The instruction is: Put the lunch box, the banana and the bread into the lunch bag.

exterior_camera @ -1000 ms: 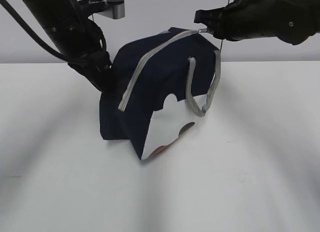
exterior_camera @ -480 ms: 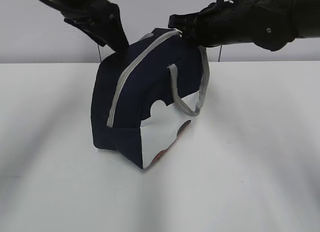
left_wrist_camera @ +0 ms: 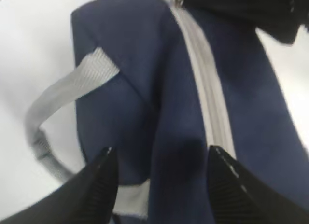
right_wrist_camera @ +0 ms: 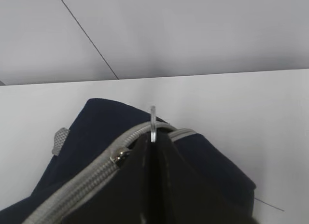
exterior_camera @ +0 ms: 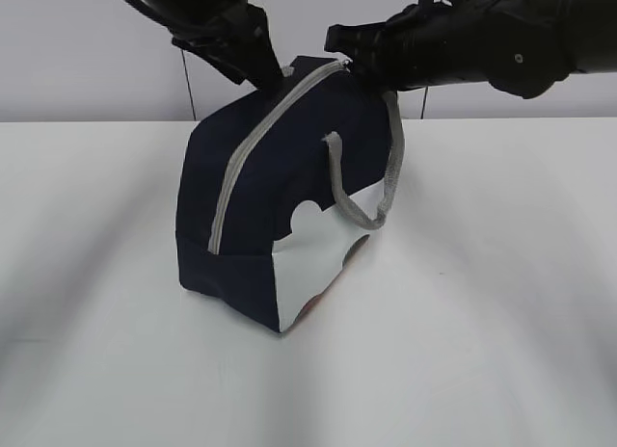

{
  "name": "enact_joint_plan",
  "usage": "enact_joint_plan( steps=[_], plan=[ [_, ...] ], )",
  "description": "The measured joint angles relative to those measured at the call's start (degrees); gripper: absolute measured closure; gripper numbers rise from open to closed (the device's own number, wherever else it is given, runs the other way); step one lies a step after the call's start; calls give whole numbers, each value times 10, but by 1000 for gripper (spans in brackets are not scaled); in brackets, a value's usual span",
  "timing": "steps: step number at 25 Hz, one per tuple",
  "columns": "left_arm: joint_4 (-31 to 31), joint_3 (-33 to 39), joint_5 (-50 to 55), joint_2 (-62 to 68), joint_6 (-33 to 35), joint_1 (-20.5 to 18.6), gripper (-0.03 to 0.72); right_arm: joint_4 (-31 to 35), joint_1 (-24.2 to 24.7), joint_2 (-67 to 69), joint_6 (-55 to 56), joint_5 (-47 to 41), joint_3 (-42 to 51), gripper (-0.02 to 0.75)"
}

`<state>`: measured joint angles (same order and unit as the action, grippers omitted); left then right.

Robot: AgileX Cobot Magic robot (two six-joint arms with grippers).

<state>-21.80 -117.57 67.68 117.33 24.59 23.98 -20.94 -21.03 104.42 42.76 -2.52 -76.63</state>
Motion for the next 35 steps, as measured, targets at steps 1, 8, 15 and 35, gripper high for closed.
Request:
enact_joint_plan(
  steps=[1,8,15,35],
  plan=[
    [-13,-6,-3,8,3,0,248,0,0,0,0,0,0,738],
    [-38,-13,1,37,25,0,546,1,0,0,10,1,0,739],
    [-32,-13,26,38,47,0,694,1,0,0,35,2,0,739],
    [6,-13,28,-14,52,0,695,21,52,2,53,9,0,739]
  ],
)
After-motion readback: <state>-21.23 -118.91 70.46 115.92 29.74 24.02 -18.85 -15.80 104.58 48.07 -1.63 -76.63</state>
